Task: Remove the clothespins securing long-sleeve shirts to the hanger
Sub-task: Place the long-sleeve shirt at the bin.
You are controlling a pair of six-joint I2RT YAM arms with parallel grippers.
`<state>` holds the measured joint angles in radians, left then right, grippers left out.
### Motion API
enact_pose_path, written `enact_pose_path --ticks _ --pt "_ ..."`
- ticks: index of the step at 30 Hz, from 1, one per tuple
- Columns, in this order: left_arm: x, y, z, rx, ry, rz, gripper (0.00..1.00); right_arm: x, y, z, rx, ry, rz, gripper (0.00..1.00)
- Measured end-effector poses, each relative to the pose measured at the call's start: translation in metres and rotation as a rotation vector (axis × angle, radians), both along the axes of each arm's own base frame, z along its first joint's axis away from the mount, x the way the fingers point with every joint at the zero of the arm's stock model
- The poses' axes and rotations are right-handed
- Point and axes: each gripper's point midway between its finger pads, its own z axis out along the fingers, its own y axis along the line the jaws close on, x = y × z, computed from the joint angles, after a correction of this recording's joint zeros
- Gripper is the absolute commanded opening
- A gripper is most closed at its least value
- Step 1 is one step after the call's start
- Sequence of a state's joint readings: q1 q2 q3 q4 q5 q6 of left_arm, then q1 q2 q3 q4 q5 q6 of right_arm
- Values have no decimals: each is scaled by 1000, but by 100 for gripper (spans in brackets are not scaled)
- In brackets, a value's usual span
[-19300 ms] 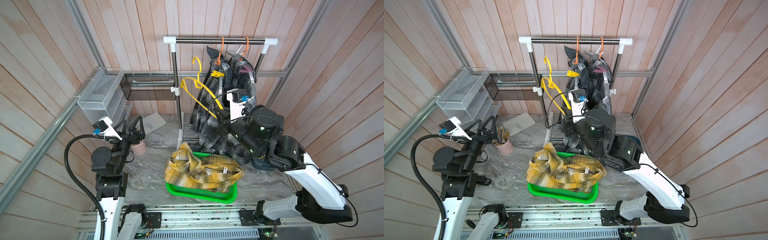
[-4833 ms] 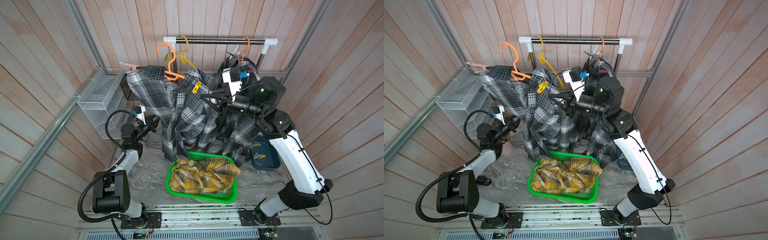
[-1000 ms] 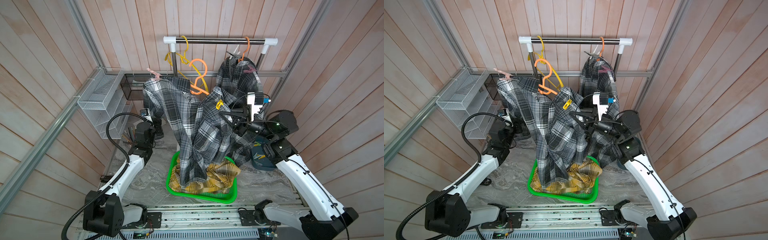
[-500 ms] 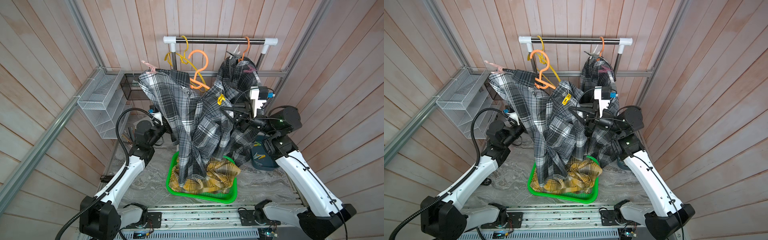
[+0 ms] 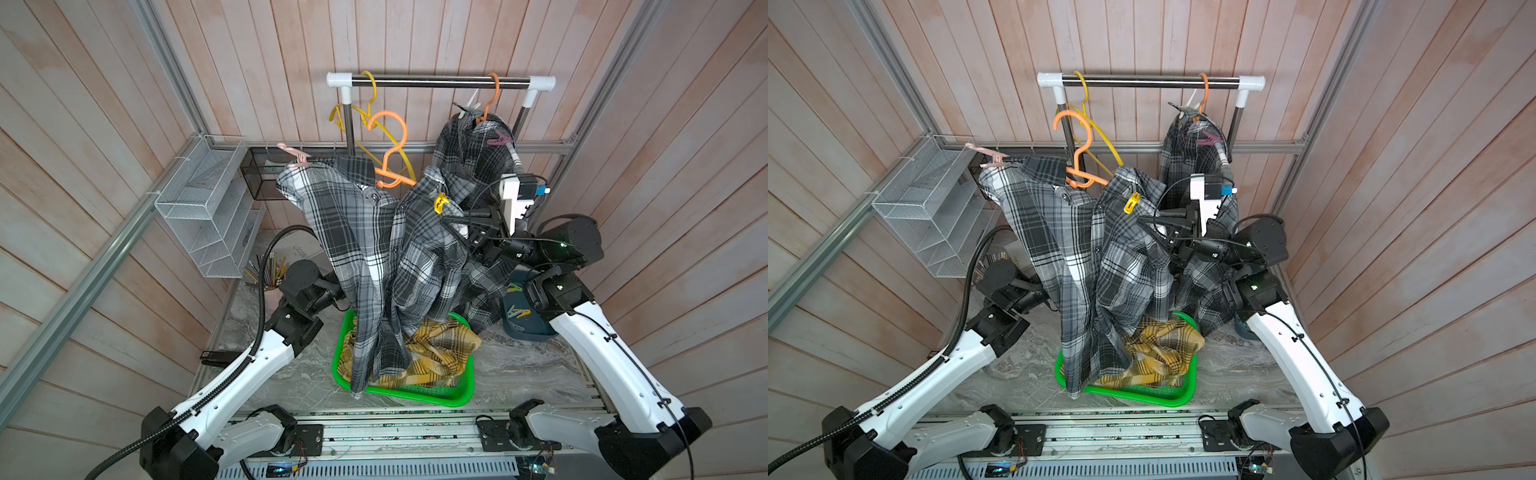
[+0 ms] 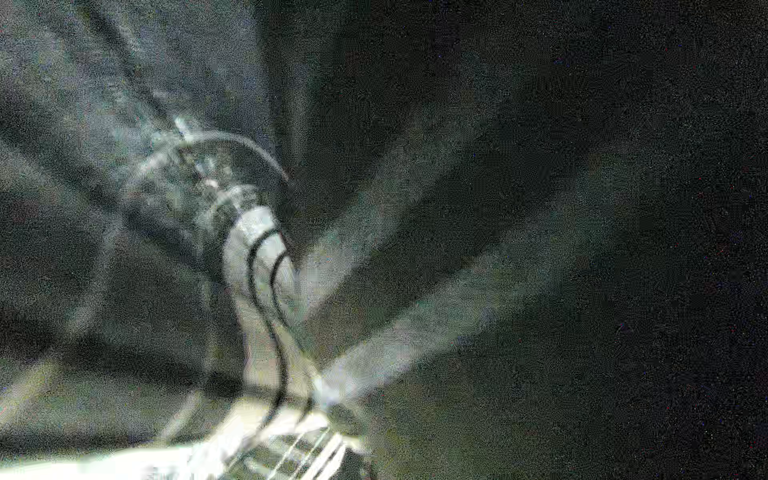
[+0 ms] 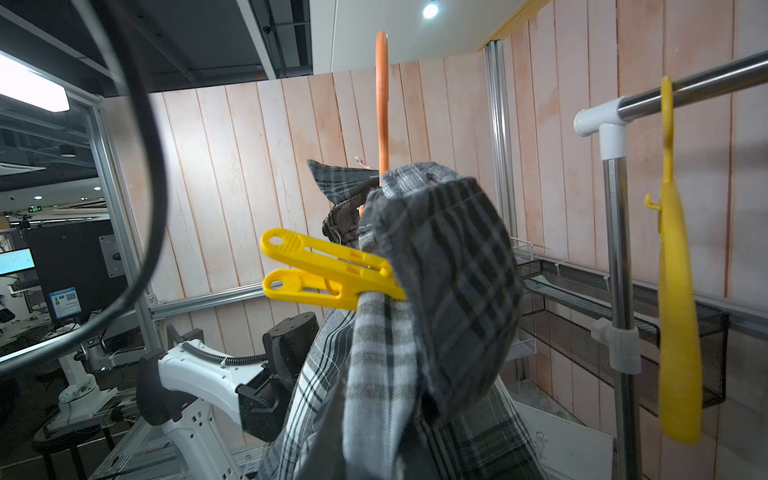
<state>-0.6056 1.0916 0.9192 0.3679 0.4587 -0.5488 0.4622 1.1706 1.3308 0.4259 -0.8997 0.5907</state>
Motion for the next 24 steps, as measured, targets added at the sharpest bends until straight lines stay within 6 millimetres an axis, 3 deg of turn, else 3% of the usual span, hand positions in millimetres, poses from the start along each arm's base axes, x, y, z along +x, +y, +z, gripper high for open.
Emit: enact_pose_path --ticks 4,9,12,17,18,22,23,24 --pt "-8 3 -57 27 129 6 0 -2 -2 -36 -24 72 -2 0" --pt "-2 15 -139 117 311 98 0 7 -3 -94 -68 189 -48 0" --pt "6 23 -159 155 361 166 0 13 -6 -124 -92 244 -98 0" --pt "27 39 -182 192 426 270 0 23 -12 -152 -113 277 -178 0" --pt "33 45 -188 198 445 291 4 25 -12 -157 -118 283 -192 0" --pt "52 69 -210 219 522 372 52 34 -15 -175 -146 302 -243 0" --pt "54 74 -213 220 540 386 59 36 -15 -178 -155 306 -256 0" --pt "56 80 -216 221 556 400 61 38 -16 -181 -163 306 -269 0"
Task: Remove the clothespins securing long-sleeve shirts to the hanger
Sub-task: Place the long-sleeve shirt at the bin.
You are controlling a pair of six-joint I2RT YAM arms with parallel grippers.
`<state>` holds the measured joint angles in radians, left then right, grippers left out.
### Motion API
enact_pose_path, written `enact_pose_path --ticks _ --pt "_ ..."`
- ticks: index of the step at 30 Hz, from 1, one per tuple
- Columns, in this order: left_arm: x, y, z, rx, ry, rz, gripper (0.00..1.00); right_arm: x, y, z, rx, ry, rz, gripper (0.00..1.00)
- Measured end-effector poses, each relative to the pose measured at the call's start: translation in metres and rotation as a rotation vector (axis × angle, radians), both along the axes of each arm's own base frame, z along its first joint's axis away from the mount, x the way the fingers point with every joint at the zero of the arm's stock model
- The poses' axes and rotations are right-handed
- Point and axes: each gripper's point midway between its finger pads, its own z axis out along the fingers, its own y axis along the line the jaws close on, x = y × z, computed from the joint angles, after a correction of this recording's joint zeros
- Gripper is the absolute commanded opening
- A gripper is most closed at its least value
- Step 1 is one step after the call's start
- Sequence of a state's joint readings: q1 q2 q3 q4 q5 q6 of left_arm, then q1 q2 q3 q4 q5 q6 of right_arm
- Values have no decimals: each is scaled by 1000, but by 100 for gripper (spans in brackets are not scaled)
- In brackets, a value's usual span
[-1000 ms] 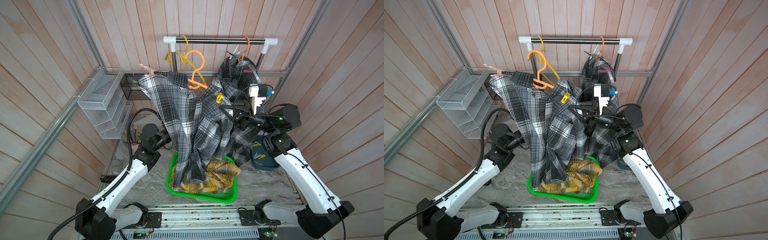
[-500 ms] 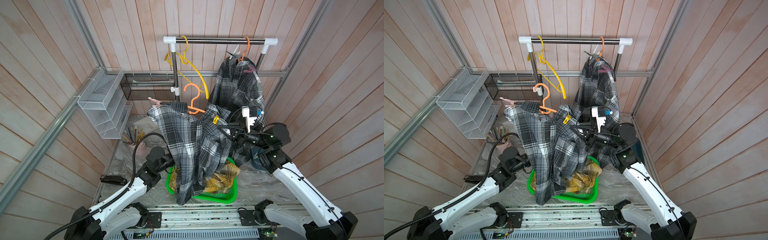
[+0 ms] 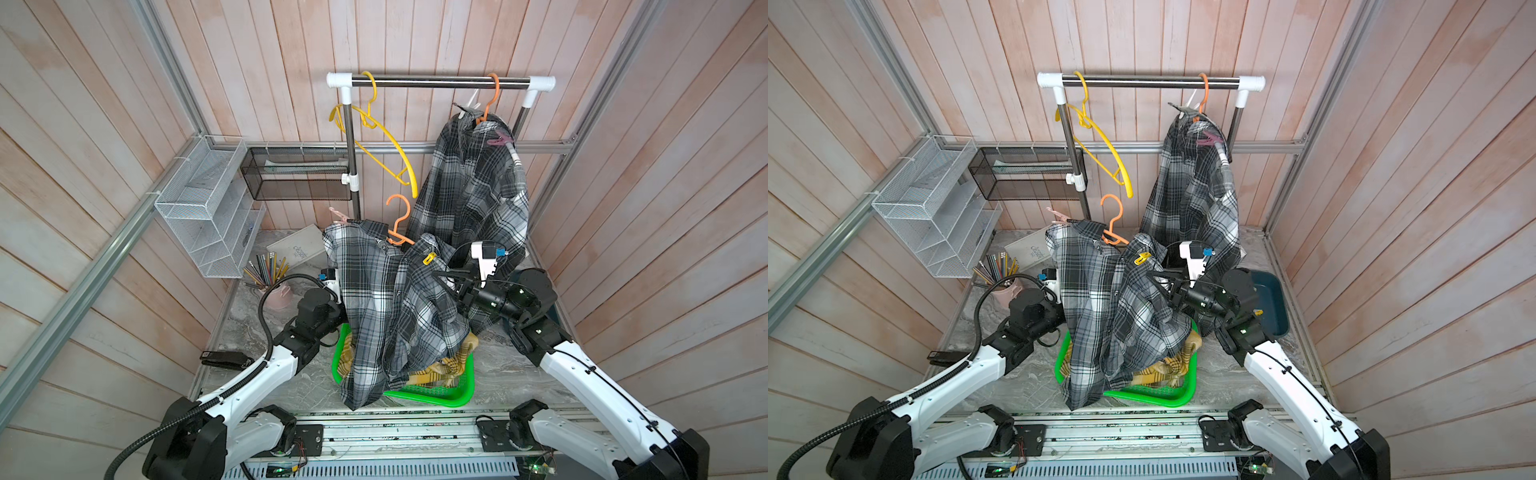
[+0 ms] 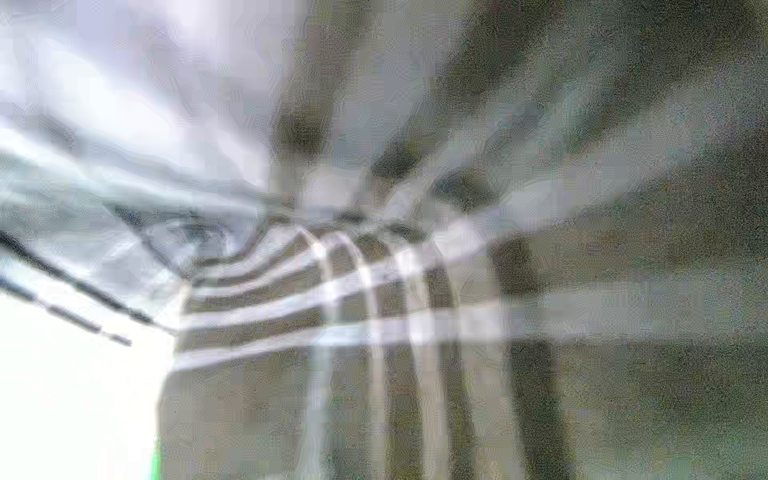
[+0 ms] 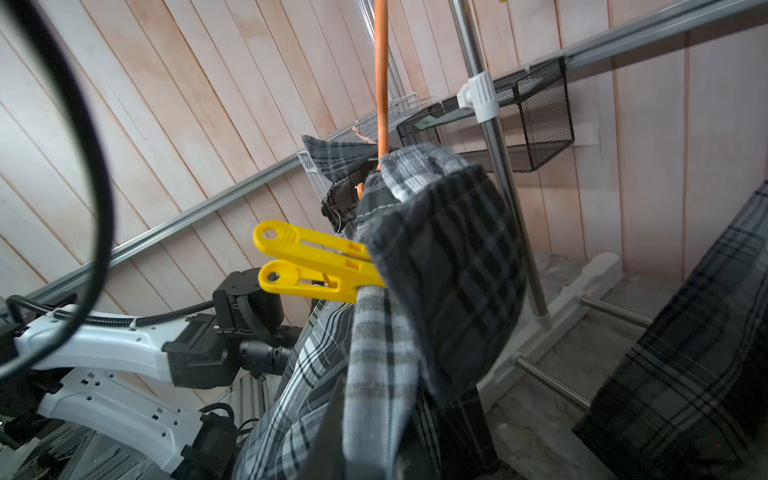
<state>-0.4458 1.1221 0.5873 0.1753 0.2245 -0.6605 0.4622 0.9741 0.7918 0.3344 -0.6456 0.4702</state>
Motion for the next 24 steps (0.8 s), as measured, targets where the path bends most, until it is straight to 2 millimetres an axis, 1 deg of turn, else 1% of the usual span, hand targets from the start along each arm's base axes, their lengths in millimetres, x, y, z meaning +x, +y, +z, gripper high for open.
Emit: enact_pose_path --ticks 3,7,9,13,15,17,18,19,20,22,24 --pt "4 19 1 -5 17 53 66 5 -3 -5 -22 -4 -29 0" --pt "6 49 17 -29 -1 125 68 13 -10 -10 -40 2 -57 0" --pt "4 61 22 -34 -6 148 68 17 -10 -13 -49 8 -65 0" --pt "-9 76 33 -32 -2 143 67 22 -8 -17 -61 19 -67 0" --pt "-15 78 47 -22 -13 108 67 23 -8 -17 -63 16 -69 0" --pt "-22 69 66 -15 -37 22 66 23 -8 -15 -66 7 -70 0" --pt "-28 61 77 -15 -52 -45 67 24 -8 -14 -68 3 -70 0" --pt "-34 52 86 -14 -66 -107 67 24 -8 -12 -69 -1 -70 0" --pt "-41 44 90 -8 -72 -159 70 24 -8 -11 -70 -4 -70 0" --pt "-59 22 85 23 -57 -272 72 26 -7 -9 -69 -6 -71 0" --pt "-78 1 70 61 -11 -367 73 27 -7 -9 -70 -5 -70 0"
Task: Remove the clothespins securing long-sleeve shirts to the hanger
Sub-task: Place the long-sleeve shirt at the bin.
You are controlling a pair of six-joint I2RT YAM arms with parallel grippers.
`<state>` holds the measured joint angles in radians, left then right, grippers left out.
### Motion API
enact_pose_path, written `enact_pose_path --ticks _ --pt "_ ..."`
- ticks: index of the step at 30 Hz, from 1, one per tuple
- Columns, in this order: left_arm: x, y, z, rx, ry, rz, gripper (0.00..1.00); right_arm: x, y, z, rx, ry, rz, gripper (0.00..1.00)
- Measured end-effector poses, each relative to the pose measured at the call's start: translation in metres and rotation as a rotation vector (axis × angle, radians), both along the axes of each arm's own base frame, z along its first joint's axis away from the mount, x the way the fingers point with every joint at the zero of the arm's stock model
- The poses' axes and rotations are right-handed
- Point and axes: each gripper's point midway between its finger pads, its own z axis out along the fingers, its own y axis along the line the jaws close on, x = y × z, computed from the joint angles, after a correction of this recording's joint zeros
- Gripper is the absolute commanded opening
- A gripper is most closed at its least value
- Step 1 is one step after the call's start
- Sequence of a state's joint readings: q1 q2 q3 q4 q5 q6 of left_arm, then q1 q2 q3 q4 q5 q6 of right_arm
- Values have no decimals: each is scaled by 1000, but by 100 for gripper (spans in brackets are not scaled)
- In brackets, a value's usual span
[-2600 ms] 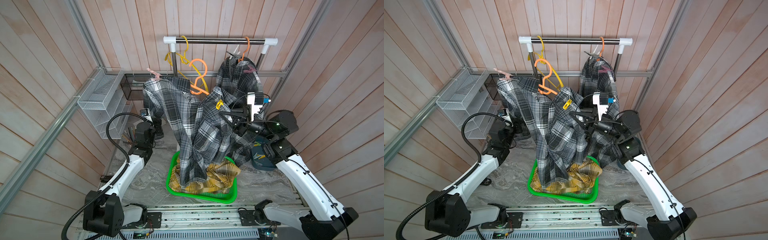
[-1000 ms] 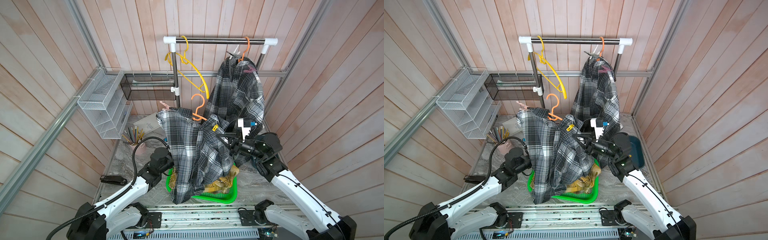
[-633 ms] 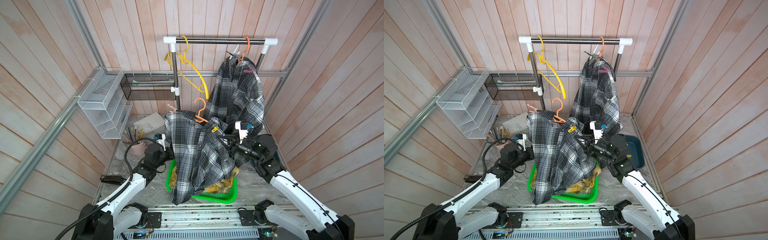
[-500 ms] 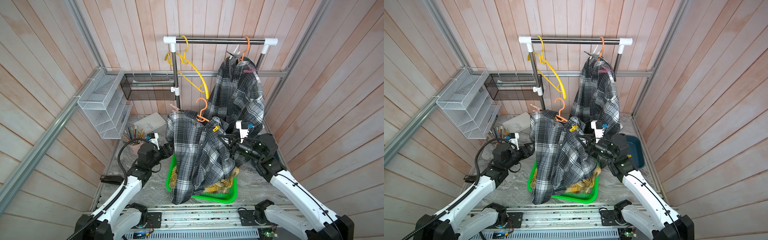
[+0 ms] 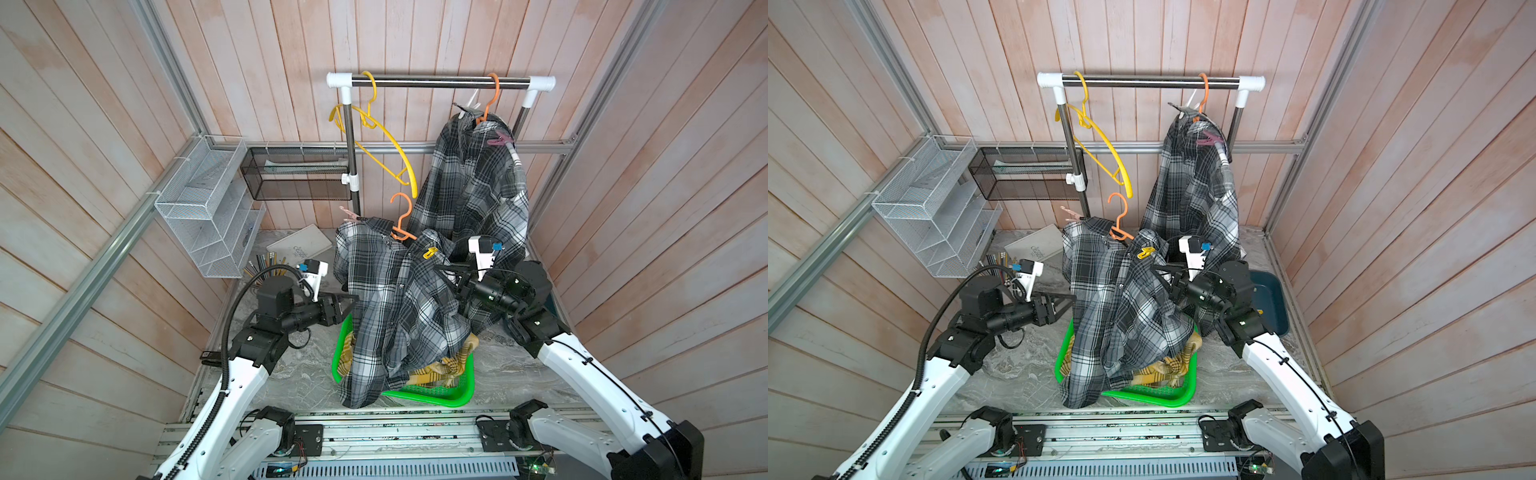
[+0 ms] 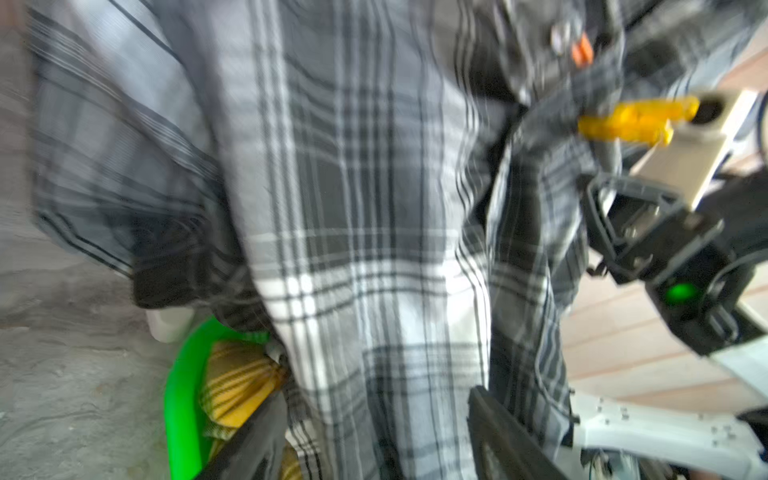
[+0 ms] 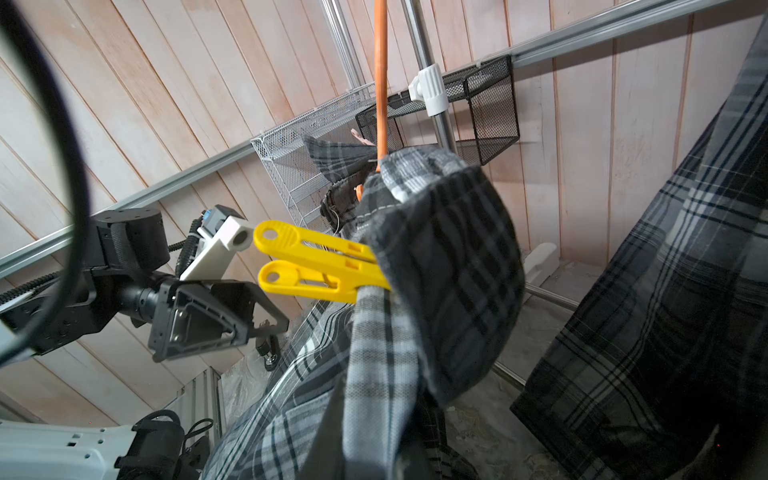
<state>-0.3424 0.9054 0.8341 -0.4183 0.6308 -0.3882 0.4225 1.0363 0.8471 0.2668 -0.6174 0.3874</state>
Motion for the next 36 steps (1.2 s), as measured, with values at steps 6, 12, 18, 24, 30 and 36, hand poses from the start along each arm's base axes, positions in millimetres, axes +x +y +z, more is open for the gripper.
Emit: enact_pose_path --ticks 6,12,18,24,30,36 --pt "-40 -31 -48 138 150 -150 74 3 1 1 -2 6 1 0" --pt "-46 -46 -64 174 184 -171 0 2 2 5 2 -2 8 0" --pt "-14 -52 -57 173 106 -79 0 1 2 15 8 -24 12 0" --pt "26 -56 -4 74 -111 50 0 -1 2 25 12 -55 17 0" --pt "41 -55 -17 44 -135 124 16 -5 4 24 12 -55 41 0" --pt "34 -45 -80 122 12 151 75 -12 4 6 -7 -26 66 0"
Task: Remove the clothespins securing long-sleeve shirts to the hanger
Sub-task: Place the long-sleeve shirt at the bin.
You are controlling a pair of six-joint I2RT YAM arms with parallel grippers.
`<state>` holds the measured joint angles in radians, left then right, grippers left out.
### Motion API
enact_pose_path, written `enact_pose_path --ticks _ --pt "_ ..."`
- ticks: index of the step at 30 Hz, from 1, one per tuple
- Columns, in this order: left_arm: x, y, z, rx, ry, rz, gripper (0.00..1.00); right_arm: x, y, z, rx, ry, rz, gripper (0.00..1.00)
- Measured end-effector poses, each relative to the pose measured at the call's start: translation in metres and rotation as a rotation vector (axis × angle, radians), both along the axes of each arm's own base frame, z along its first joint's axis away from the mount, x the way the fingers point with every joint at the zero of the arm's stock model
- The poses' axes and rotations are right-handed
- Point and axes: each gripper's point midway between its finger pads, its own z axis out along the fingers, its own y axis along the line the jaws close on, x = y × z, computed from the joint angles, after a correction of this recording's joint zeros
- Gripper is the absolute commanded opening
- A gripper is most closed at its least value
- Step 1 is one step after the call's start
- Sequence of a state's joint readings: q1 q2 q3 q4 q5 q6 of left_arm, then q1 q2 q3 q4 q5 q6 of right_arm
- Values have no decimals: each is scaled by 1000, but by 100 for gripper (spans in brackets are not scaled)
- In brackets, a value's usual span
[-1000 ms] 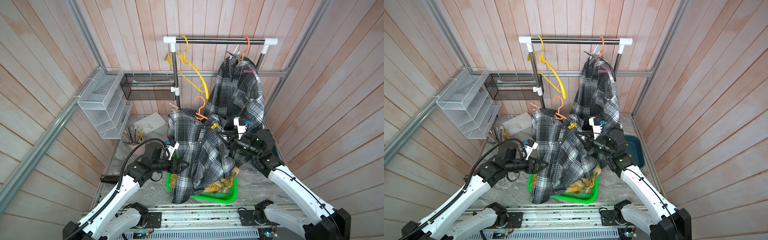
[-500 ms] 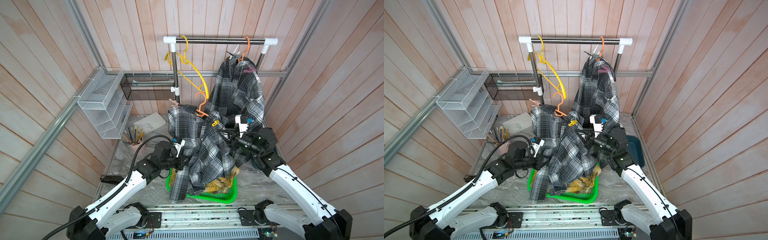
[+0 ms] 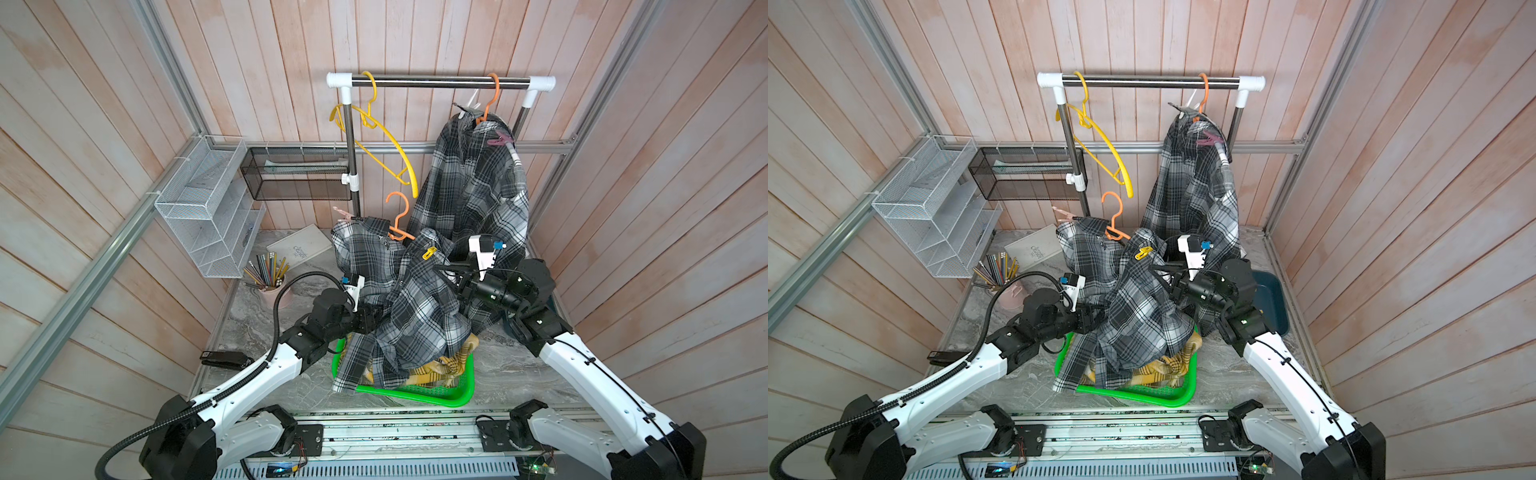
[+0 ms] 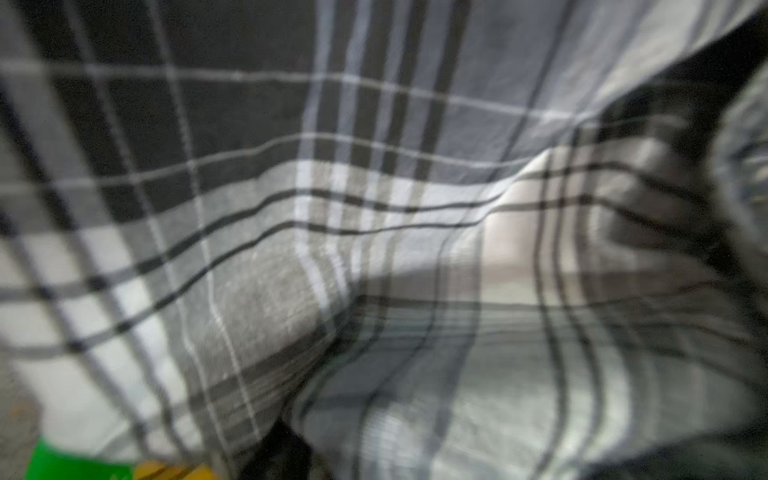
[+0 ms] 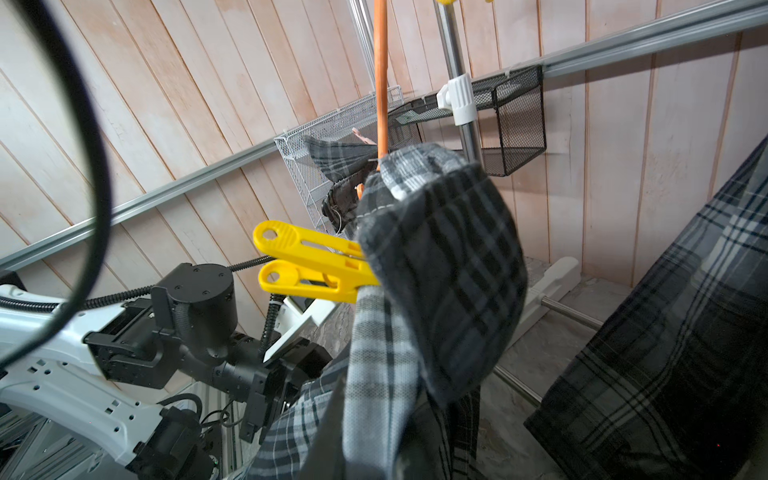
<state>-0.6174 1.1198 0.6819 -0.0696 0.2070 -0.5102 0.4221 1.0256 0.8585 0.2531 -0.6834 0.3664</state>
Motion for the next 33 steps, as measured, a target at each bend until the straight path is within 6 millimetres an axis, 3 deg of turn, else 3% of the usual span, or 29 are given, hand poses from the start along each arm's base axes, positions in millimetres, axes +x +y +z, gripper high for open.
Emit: enact_pose_path --ticks 3,7,12,15,16,18,22,26,30,33 --pt "-3 8 4 13 -6 23 80 0 0 -8 -16 14 0 0" --pt "-6 29 36 -18 -81 60 80 -1 -1 -16 -33 20 -1 0" --pt "-5 68 108 -101 -244 120 78 -2 0 -20 -52 17 2 0" --pt "-6 76 156 -148 -341 112 75 -7 3 -22 -68 1 17 0" --pt "-6 75 171 -165 -371 96 75 -10 4 -23 -72 -2 23 0" --pt "-6 66 196 -207 -425 50 63 -17 7 -24 -84 -18 37 0" --pt "6 44 220 -291 -462 -53 53 -27 16 -27 -110 -44 51 0" --pt "23 17 210 -298 -422 -118 51 -34 24 -32 -137 -57 63 0" --pt "21 -16 207 -236 -436 -181 51 -38 31 -37 -160 -63 73 0" --pt "22 -20 213 -202 -478 -171 50 -38 34 -41 -171 -59 77 0"
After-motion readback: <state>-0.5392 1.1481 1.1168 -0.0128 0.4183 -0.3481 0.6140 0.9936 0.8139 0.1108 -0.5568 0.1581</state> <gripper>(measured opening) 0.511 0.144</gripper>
